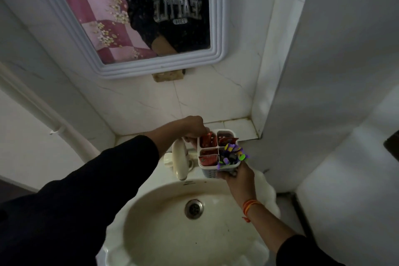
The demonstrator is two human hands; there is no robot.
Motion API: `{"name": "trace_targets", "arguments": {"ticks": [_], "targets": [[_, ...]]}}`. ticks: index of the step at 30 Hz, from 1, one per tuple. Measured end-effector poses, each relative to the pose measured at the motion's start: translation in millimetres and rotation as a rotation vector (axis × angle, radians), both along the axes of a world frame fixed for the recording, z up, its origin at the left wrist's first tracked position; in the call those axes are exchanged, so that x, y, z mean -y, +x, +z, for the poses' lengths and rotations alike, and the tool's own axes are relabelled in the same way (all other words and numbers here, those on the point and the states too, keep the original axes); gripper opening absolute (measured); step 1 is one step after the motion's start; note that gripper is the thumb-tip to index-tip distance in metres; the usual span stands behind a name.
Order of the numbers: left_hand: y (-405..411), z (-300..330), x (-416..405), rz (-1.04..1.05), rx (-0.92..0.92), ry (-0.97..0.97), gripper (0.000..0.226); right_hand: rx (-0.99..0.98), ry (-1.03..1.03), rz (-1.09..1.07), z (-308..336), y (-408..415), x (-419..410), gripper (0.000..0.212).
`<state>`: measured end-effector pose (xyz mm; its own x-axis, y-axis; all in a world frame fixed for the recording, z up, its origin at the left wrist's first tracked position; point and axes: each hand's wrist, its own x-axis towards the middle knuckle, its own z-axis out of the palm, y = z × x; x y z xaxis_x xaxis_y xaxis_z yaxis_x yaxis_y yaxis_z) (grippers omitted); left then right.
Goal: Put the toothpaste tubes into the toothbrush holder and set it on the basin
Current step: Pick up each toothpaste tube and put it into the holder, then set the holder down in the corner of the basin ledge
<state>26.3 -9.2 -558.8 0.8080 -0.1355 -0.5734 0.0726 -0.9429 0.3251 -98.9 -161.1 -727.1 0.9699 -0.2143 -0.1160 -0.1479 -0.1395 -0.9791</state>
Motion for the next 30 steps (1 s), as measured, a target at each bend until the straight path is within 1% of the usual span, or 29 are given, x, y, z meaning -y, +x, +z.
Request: {"name": "trace_targets", "arguments": {"ticks": [2,4,6,8,10,13,17,21,23,26,29,30], "targets": [[5,5,2,0.052,0.021,-0.063,0.041,0.037,-0.059,-0.032,12,2,8,0.048],[13,12,8,0.163,0.051,-0.171,0.043,0.077,-0.110,-0.038,29,14,18,0.043],[22,18,17,0.296,0.072,-0.284,0.044,0.092,-0.144,-0.056,42,36,29,0.049],[30,19,31,0.414,0.033,-0.438,0.041,0.093,-0.172,-0.076,50,59,39,0.059],[38,12,45,0.483,-0.016,-0.565,0.036,0.057,-0.196,-0.068,51,79,49,0.062],[55,-13,57,0.541,-0.043,-0.650,0.041,-0.015,-0.213,-0.043,45,98,64,0.061],[48,-9,70,0.648,-0.075,-0.784,0.035,-0.022,-0.246,-0.099,38,106,74,0.065],[36,-5,82,0.722,-0.174,-0.861,0.034,-0.006,-0.302,-0.206,35,107,67,0.066],[33,-4,86,0.752,-0.169,-0.888,0.034,-0.030,-0.290,-0.242,34,110,64,0.065],[28,-3,91,0.774,-0.128,-0.958,0.033,-0.062,-0.348,-0.256,37,113,64,0.053],[19,-6,89,0.780,-0.073,-0.923,0.028,-0.107,-0.426,-0.242,49,103,65,0.034],[16,-5,86,0.776,-0.021,-0.913,0.029,-0.122,-0.427,-0.241,49,99,66,0.030]]}}
